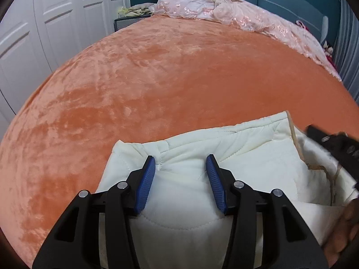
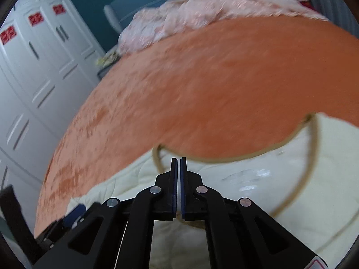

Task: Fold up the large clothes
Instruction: 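Grasp the collar edge by the POLOWALK label with the right gripper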

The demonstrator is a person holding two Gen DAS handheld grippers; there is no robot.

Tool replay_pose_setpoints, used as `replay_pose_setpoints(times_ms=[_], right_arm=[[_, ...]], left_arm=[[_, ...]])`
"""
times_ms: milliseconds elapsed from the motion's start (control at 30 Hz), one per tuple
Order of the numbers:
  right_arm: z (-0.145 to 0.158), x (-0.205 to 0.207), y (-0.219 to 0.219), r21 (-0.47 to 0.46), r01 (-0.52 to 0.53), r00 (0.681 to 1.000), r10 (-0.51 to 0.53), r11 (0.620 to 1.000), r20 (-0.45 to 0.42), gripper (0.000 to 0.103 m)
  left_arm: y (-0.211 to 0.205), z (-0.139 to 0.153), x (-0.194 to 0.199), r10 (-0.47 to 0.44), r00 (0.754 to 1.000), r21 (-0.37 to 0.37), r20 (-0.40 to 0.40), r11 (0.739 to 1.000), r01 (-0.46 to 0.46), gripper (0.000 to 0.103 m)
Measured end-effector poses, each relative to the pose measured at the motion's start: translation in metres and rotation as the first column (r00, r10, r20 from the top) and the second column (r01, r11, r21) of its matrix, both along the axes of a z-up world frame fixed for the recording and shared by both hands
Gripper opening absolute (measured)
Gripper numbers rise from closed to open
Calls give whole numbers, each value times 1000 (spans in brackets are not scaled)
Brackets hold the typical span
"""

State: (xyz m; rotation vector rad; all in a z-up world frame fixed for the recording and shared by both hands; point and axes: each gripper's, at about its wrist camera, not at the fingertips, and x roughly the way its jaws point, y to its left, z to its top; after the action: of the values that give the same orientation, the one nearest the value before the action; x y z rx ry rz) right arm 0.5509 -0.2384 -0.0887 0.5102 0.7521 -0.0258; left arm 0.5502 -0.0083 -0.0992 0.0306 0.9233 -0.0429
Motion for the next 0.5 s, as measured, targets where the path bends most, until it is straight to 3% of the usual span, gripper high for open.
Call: replay_pose_setpoints(times_ms=[67,133,200,267,367,433,500], right_arm=[[24,-23,-48,96,57,996,-63,994,64,6],[40,-43,-96,124,96,991,-107,988,84,12],[46,-63,-135,78,138,986,-144,987,78,15],[42,-76,-167,50,167,985,-168,985,32,15],[25,-84,-201,95,165,986,-160,982,-55,15],[16,-86,-216,129,163,984,-152,978,-90,15],[7,-85,-226,148,167,982,-151,975,-114,15]], left_arm=[[1,19,-6,28,1000,13,7,1000,-29,45],[-4,48,-18,-30,998,-100,46,994,35,45],[-27,75,-28,-119,990,-181,69,975,130,48],[-67,92,-31,-236,970,-264,62,933,244,65],[-136,91,-29,-401,916,-366,-2,853,372,70],[-179,80,-26,-461,886,-351,-43,838,419,71],[-211,65,-22,-464,882,-304,-86,855,420,72]])
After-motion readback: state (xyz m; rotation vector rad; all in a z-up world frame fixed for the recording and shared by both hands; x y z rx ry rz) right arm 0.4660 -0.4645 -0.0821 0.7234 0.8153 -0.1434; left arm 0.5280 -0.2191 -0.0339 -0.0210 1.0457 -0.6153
